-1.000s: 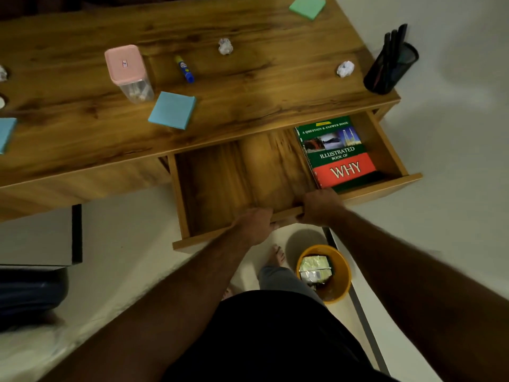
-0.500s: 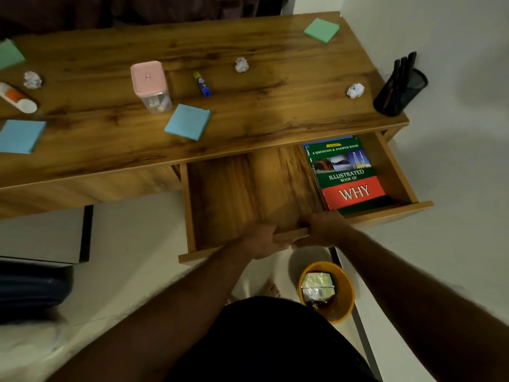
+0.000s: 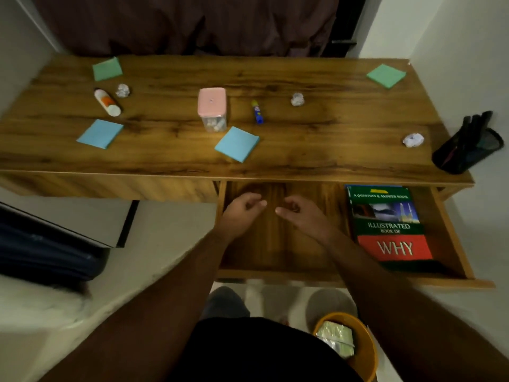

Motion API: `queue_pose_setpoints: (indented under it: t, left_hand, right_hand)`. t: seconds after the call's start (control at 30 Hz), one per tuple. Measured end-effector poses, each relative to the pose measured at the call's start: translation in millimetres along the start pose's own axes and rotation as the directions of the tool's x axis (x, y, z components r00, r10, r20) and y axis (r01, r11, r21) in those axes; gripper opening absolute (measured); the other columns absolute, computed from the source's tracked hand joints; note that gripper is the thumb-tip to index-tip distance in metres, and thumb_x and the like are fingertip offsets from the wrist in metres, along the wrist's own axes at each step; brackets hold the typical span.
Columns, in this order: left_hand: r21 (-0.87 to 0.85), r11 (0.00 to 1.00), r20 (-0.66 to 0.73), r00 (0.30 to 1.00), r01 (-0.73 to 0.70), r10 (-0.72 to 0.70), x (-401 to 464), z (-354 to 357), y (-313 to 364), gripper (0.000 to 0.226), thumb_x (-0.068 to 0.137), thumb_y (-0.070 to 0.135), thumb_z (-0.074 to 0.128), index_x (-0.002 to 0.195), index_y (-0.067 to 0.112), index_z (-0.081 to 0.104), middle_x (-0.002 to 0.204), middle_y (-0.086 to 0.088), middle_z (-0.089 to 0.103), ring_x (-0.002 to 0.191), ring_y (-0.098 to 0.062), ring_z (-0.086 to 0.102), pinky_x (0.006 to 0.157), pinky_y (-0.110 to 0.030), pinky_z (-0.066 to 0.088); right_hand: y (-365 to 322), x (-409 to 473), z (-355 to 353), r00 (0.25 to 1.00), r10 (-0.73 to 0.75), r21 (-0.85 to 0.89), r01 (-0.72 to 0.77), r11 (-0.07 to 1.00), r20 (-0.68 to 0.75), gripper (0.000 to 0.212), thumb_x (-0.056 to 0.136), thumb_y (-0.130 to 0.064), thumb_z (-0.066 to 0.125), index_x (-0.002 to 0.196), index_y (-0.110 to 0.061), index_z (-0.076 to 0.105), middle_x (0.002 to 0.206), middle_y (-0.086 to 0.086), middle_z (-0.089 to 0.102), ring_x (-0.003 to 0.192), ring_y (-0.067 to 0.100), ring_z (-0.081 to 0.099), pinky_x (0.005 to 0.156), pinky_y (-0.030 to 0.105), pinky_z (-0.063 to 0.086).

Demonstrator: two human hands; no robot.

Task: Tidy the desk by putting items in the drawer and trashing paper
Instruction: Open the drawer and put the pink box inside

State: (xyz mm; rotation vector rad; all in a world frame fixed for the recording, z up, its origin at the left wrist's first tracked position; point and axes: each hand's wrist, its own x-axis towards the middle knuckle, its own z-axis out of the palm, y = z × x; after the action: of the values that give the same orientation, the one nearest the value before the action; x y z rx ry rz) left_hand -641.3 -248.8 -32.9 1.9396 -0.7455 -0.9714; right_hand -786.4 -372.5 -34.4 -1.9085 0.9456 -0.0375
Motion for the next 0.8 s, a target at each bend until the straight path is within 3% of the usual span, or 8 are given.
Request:
queue_pose_setpoints:
  t: [0.1, 0.17, 0.3, 0.5, 0.6, 0.7, 0.8]
  left_hand:
    - [-0.203, 0.978, -0.106, 0.991, 0.055, -0.078, 18, -35, 7, 0.032, 0.095, 0.032, 0.059, 0.124, 0.02, 0.058, 0.112, 0.001, 0.061, 0.107, -0.016, 0.058, 0.09, -0.036, 0.051]
    - [-0.283, 0.959, -0.178, 0.98, 0.037, -0.09, 35, -61, 11, 0.026, 0.094, 0.033, 0.059, 0.118, 0.023, 0.059, 0.106, 0.003, 0.063, 0.102, -0.016, 0.061, 0.081, -0.034, 0.053]
    - [-0.39, 0.921, -0.306, 0.941, 0.014, -0.144, 76, -114, 24, 0.011, 0.096, 0.033, 0.056, 0.104, 0.026, 0.059, 0.095, 0.003, 0.062, 0.089, -0.013, 0.06, 0.072, -0.031, 0.053]
    - [-0.487, 0.871, -0.319, 0.917, 0.058, -0.239, 138, -174, 31, 0.022, 0.095, 0.043, 0.054, 0.084, 0.025, 0.053, 0.078, 0.007, 0.052, 0.069, -0.006, 0.052, 0.063, -0.029, 0.049]
    - [-0.479, 0.874, -0.3, 0.92, 0.082, -0.251, 164, -188, 36, 0.025, 0.094, 0.047, 0.054, 0.089, 0.023, 0.056, 0.081, 0.003, 0.053, 0.076, -0.009, 0.056, 0.069, -0.032, 0.053]
    - [-0.464, 0.879, -0.248, 0.935, 0.114, -0.253, 186, -193, 36, 0.04, 0.091, 0.052, 0.056, 0.113, 0.018, 0.059, 0.102, -0.001, 0.063, 0.092, -0.015, 0.062, 0.077, -0.037, 0.058]
    - [-0.457, 0.882, -0.195, 0.954, 0.115, -0.226, 194, -190, 39, 0.038, 0.094, 0.047, 0.053, 0.118, 0.018, 0.057, 0.108, 0.0, 0.062, 0.097, -0.017, 0.061, 0.087, -0.043, 0.056]
  right_hand:
    - [-35, 30, 9, 0.999, -0.026, 0.151, 0.033, 0.988, -0.045, 0.044, 0.089, -0.039, 0.066, 0.125, -0.016, 0.058, 0.104, -0.005, 0.06, 0.099, 0.013, 0.058, 0.076, 0.024, 0.049]
    - [-58, 52, 13, 0.998, -0.022, 0.237, 0.037, 0.971, -0.064, 0.043, 0.089, -0.04, 0.065, 0.125, -0.017, 0.058, 0.109, -0.003, 0.061, 0.1, 0.012, 0.059, 0.071, 0.024, 0.051]
    - [-105, 105, 20, 0.995, 0.021, 0.367, 0.017, 0.93, -0.099, 0.042, 0.09, -0.042, 0.063, 0.123, -0.016, 0.057, 0.117, -0.002, 0.061, 0.105, 0.015, 0.06, 0.082, 0.041, 0.058]
    - [-158, 182, 30, 0.978, 0.095, 0.424, -0.008, 0.906, -0.184, 0.052, 0.091, -0.046, 0.06, 0.13, -0.015, 0.05, 0.113, 0.0, 0.058, 0.097, 0.013, 0.059, 0.079, 0.035, 0.054]
    - [-176, 213, 35, 0.969, 0.114, 0.425, -0.01, 0.905, -0.22, 0.059, 0.089, -0.048, 0.061, 0.134, -0.013, 0.047, 0.119, 0.002, 0.058, 0.092, 0.009, 0.058, 0.081, 0.032, 0.052]
    - [-187, 239, 43, 0.965, 0.153, 0.439, -0.045, 0.897, -0.212, 0.063, 0.086, -0.046, 0.061, 0.136, -0.01, 0.046, 0.129, 0.007, 0.057, 0.104, 0.017, 0.057, 0.084, 0.032, 0.049]
    - [-192, 252, 50, 0.959, 0.217, 0.474, -0.108, 0.874, -0.181, 0.063, 0.085, -0.044, 0.061, 0.138, -0.013, 0.044, 0.13, 0.005, 0.059, 0.112, 0.021, 0.059, 0.09, 0.037, 0.053]
